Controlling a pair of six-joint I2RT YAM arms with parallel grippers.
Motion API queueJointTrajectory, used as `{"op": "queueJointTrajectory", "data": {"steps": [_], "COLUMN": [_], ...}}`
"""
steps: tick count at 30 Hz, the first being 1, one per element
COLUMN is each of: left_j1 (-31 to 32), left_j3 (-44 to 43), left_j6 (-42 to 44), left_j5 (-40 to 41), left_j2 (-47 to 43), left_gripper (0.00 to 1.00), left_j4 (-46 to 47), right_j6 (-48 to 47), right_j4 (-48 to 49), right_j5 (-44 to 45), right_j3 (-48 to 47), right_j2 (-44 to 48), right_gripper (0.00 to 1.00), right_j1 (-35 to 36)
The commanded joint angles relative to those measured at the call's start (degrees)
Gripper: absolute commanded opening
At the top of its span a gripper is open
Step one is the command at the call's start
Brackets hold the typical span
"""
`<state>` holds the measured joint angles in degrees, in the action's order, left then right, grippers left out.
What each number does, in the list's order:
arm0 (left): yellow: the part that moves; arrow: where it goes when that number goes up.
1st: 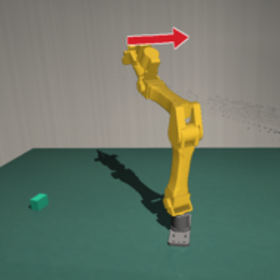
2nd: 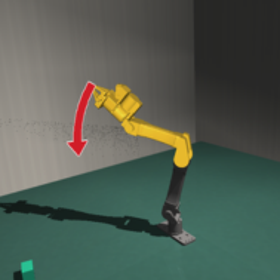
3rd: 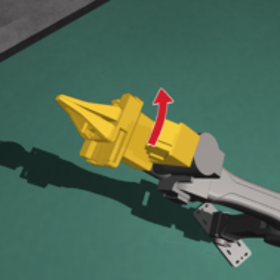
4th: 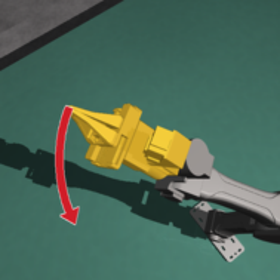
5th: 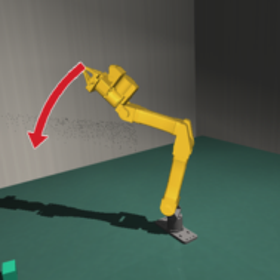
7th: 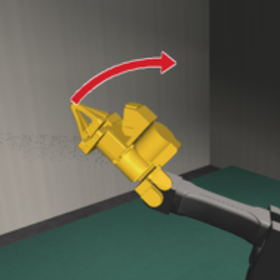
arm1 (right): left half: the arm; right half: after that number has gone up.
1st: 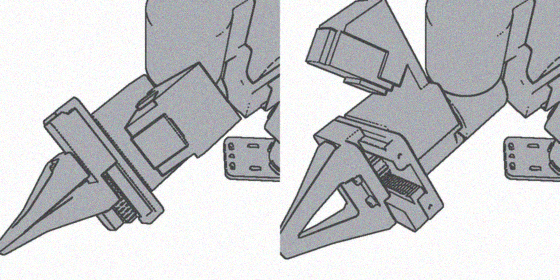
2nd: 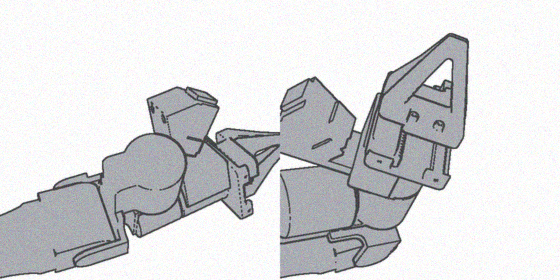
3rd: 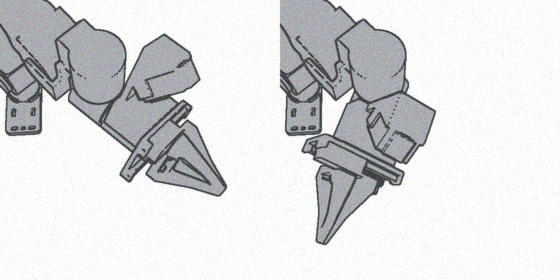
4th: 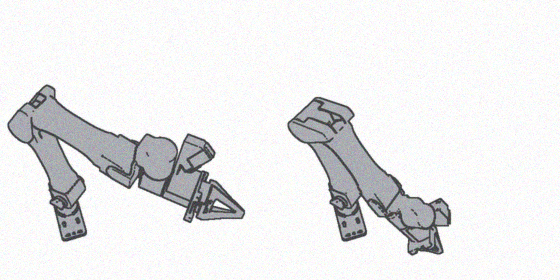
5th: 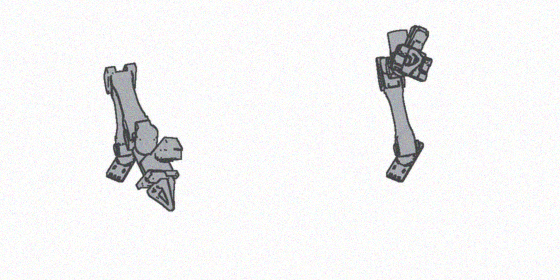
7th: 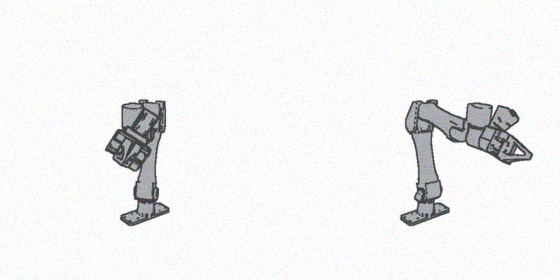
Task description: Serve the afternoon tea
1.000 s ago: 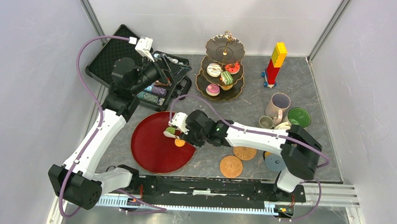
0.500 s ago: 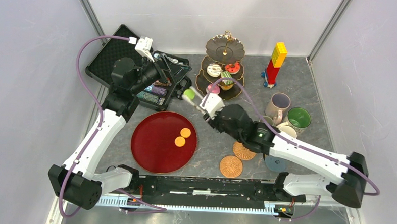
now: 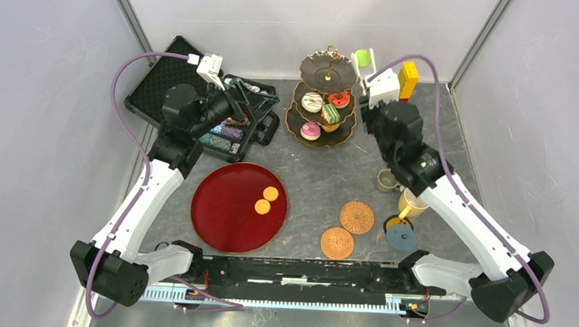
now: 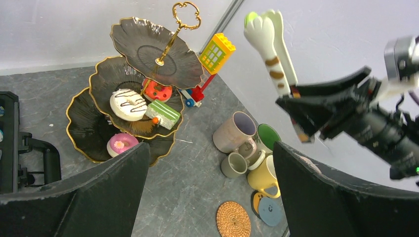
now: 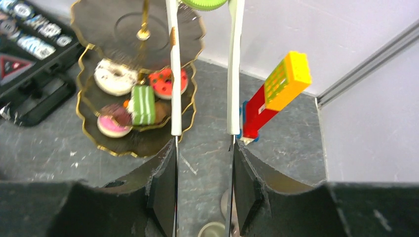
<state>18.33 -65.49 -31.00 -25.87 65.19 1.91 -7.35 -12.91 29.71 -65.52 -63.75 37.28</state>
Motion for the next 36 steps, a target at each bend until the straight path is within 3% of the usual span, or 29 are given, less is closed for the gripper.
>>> {"op": "queueJointTrajectory", "data": {"steps": [1,8,13,23,26,36], "left_j1": [-0.3,-0.3,-0.3,-0.4,-0.5,-0.5], "left_j3": [-0.7,-0.8,-0.9,-0.9,-0.9,-0.8], "left_j6": [-3.2,-3.3,-3.4,-3.4,-3.4,-3.8], "left_j5": [-0.8,-1.0,-1.1,-1.2,-1.2,-1.6], "left_j2": [-0.7,-0.4,-0.5,-0.7,-0.7,0.2], "left_gripper": [1.00,1.00,1.00,1.00,1.00,1.00], "left_j4": [2.5,2.6,2.6,2.6,2.6,2.9], "right_j6": [2.8,6.6,10.0,15.8,16.0,17.7], "right_j4": [-3.4,-6.0,-6.3,-5.4,-6.1,-2.8], "right_j5": [-7.2,-23.4,-33.3,-37.3,-38.8,-41.9], "right_j3": [-10.4,-17.5,-21.9,-26.4,-27.6,-22.5], "right_j2": [-5.3,-12.1,-17.5,-24.7,-26.3,-27.1], "right_gripper": [0.26,0.26,0.26,0.26,0.31,0.36], "right_j1": [-7.5,-16.9,-19.8,-21.9,-22.1,-22.1]}}
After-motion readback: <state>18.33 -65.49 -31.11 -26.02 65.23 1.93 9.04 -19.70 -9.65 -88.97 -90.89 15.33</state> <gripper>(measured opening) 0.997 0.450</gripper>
